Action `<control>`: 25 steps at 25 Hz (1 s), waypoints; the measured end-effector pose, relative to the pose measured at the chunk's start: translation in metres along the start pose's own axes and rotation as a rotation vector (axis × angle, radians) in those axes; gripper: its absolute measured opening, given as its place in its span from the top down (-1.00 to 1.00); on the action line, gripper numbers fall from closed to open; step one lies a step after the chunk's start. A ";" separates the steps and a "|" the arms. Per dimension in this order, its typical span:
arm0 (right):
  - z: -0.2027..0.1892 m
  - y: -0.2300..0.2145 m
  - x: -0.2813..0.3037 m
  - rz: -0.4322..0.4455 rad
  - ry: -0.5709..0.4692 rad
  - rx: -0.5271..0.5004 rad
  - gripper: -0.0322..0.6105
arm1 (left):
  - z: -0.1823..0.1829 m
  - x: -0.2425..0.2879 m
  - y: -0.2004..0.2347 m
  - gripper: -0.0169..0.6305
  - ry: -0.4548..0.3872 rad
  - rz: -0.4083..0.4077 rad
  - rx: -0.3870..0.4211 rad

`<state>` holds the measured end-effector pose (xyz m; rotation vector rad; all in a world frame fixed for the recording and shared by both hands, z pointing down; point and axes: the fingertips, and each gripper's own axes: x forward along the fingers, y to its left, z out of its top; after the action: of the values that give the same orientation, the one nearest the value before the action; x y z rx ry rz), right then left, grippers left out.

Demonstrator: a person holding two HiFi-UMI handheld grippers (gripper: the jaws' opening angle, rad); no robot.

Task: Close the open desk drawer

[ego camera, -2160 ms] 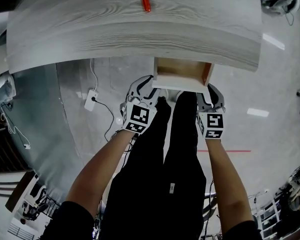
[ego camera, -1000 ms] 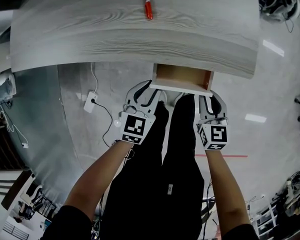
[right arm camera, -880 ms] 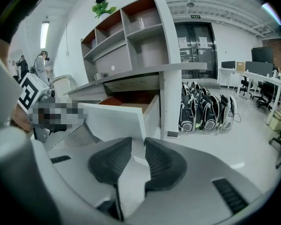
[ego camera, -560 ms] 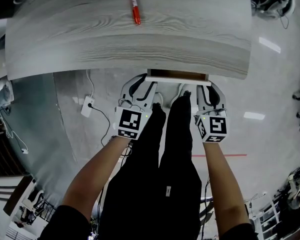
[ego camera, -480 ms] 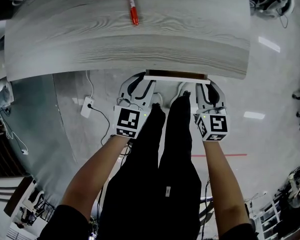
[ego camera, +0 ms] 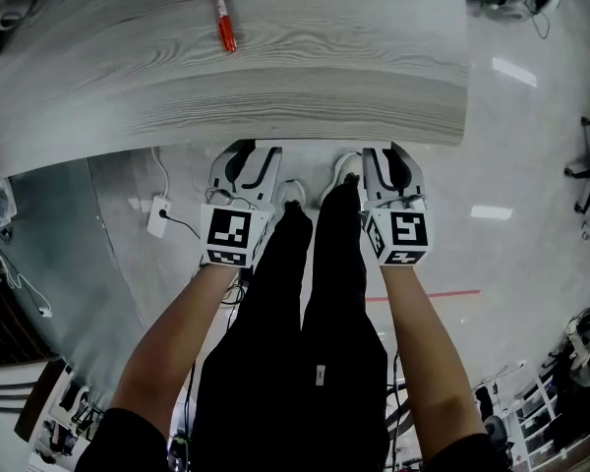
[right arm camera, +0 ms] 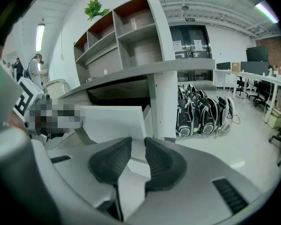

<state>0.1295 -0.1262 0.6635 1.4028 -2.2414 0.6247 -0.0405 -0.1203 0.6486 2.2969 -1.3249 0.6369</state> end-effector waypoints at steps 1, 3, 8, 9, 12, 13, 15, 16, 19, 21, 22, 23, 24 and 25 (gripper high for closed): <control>0.001 -0.002 0.001 -0.004 0.002 0.000 0.58 | 0.000 0.001 0.001 0.54 0.000 0.005 -0.007; 0.005 -0.005 0.005 -0.013 -0.001 0.005 0.58 | 0.002 0.005 0.003 0.54 -0.002 0.014 -0.018; 0.016 -0.010 0.016 -0.020 -0.022 0.020 0.58 | 0.013 0.015 0.011 0.54 -0.020 0.029 -0.030; 0.017 -0.010 0.018 -0.017 -0.025 0.017 0.58 | 0.015 0.016 0.012 0.54 -0.023 0.031 -0.033; 0.019 -0.011 0.022 -0.010 -0.034 0.005 0.58 | 0.017 0.020 0.015 0.54 -0.028 0.034 -0.036; 0.020 -0.012 0.023 -0.008 -0.036 0.001 0.58 | 0.018 0.021 0.016 0.54 -0.031 0.035 -0.035; 0.022 -0.013 0.026 -0.004 -0.040 -0.004 0.58 | 0.020 0.024 0.018 0.54 -0.037 0.035 -0.035; 0.023 -0.014 0.028 -0.002 -0.042 -0.006 0.58 | 0.021 0.025 0.019 0.54 -0.040 0.036 -0.034; 0.025 -0.015 0.032 -0.005 -0.040 -0.014 0.58 | 0.023 0.027 0.022 0.54 -0.045 0.043 -0.030; 0.027 -0.015 0.033 -0.010 -0.038 -0.017 0.58 | 0.025 0.028 0.022 0.54 -0.049 0.047 -0.031; 0.027 -0.016 0.033 -0.011 -0.040 -0.017 0.58 | 0.025 0.029 0.022 0.54 -0.052 0.049 -0.034; 0.028 -0.016 0.034 -0.011 -0.042 -0.016 0.58 | 0.026 0.029 0.023 0.54 -0.053 0.050 -0.037; 0.028 -0.016 0.035 -0.011 -0.045 -0.017 0.58 | 0.026 0.030 0.023 0.54 -0.054 0.051 -0.040; 0.029 -0.016 0.035 -0.010 -0.046 -0.018 0.58 | 0.026 0.031 0.024 0.54 -0.053 0.052 -0.042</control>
<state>0.1270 -0.1744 0.6626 1.4327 -2.2688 0.5727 -0.0431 -0.1668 0.6479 2.2673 -1.4128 0.5633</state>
